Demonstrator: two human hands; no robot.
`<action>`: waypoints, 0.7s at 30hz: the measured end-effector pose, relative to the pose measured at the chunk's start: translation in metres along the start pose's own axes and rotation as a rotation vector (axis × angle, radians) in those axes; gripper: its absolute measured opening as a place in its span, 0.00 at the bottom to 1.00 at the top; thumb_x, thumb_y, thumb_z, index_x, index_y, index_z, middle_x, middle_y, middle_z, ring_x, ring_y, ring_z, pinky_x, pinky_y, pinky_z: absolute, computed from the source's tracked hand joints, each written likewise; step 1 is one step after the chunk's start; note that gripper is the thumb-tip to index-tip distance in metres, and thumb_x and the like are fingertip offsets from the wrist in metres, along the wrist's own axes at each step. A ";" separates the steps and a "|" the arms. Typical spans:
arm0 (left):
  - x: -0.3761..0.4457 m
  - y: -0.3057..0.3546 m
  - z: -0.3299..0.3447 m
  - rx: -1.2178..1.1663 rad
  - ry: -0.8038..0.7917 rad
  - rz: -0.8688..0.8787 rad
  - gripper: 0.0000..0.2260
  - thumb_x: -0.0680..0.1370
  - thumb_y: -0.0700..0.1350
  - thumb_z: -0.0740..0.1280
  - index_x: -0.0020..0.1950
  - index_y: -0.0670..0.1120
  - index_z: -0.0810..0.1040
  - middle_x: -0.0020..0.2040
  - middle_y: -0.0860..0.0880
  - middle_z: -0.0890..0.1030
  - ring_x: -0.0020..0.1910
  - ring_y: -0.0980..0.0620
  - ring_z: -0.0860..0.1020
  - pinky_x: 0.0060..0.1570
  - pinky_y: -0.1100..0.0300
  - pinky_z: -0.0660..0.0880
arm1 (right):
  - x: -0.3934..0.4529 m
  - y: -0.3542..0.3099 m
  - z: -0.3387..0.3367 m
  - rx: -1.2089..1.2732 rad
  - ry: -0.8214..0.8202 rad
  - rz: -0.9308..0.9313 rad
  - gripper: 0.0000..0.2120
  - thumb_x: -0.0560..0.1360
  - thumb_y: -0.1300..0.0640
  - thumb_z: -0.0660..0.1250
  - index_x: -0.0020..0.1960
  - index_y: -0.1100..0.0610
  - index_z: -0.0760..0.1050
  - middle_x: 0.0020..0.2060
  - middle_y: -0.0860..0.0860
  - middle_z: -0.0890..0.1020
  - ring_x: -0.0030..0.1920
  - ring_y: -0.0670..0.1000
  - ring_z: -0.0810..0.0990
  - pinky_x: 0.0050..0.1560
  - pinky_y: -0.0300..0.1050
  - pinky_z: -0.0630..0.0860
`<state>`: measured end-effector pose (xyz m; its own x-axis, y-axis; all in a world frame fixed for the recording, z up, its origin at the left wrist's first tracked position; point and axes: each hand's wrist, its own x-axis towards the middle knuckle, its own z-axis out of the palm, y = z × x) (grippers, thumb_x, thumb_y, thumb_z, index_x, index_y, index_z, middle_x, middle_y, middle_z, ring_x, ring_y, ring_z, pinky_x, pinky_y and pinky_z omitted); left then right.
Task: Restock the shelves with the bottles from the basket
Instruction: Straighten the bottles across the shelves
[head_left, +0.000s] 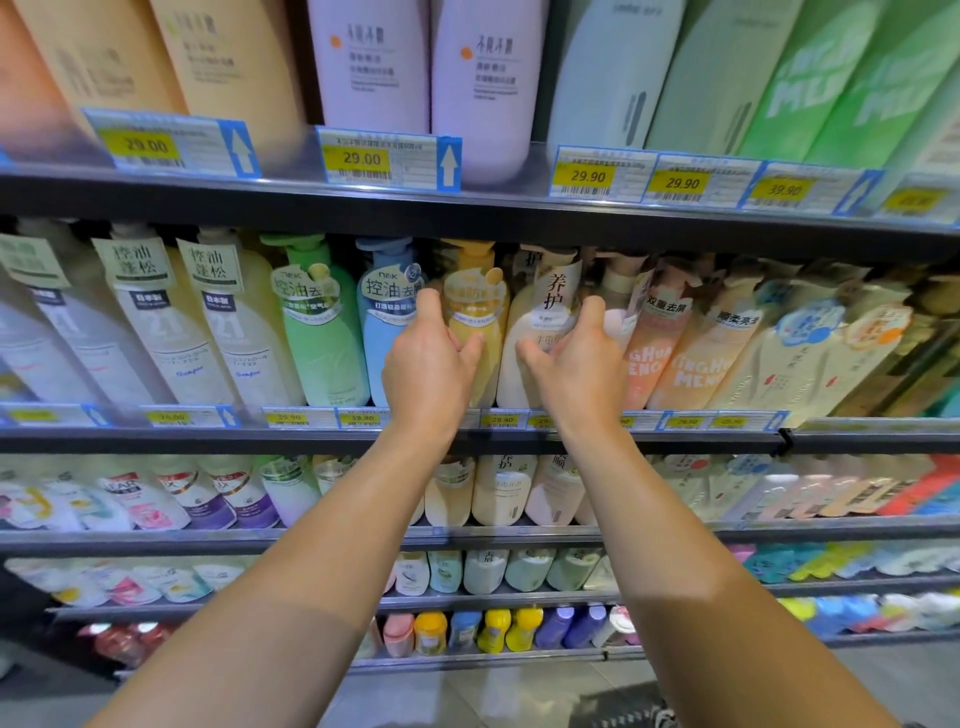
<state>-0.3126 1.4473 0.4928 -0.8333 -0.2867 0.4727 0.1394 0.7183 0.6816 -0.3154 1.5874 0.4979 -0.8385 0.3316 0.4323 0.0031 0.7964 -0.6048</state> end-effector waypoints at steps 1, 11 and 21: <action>0.001 -0.001 0.000 0.016 -0.013 -0.002 0.16 0.76 0.52 0.71 0.56 0.47 0.68 0.39 0.49 0.79 0.40 0.43 0.78 0.41 0.47 0.77 | 0.001 0.001 0.000 0.005 -0.014 -0.001 0.24 0.71 0.45 0.73 0.56 0.54 0.64 0.42 0.53 0.81 0.44 0.58 0.80 0.40 0.51 0.78; 0.008 -0.001 0.001 0.073 -0.028 -0.003 0.16 0.75 0.56 0.71 0.49 0.48 0.67 0.40 0.48 0.79 0.41 0.43 0.78 0.40 0.47 0.77 | 0.005 0.002 0.004 -0.005 0.069 -0.027 0.25 0.69 0.43 0.75 0.54 0.55 0.66 0.40 0.52 0.79 0.43 0.59 0.80 0.38 0.47 0.74; 0.004 -0.001 -0.001 0.012 -0.019 0.029 0.17 0.75 0.51 0.72 0.57 0.46 0.70 0.36 0.53 0.76 0.39 0.46 0.77 0.38 0.52 0.75 | 0.000 0.005 0.004 0.020 0.043 -0.040 0.27 0.72 0.44 0.73 0.61 0.55 0.64 0.40 0.50 0.79 0.43 0.57 0.81 0.37 0.47 0.72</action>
<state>-0.3152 1.4447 0.4940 -0.8391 -0.2539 0.4811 0.1572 0.7336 0.6612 -0.3178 1.5891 0.4920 -0.8135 0.3216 0.4846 -0.0410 0.7994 -0.5994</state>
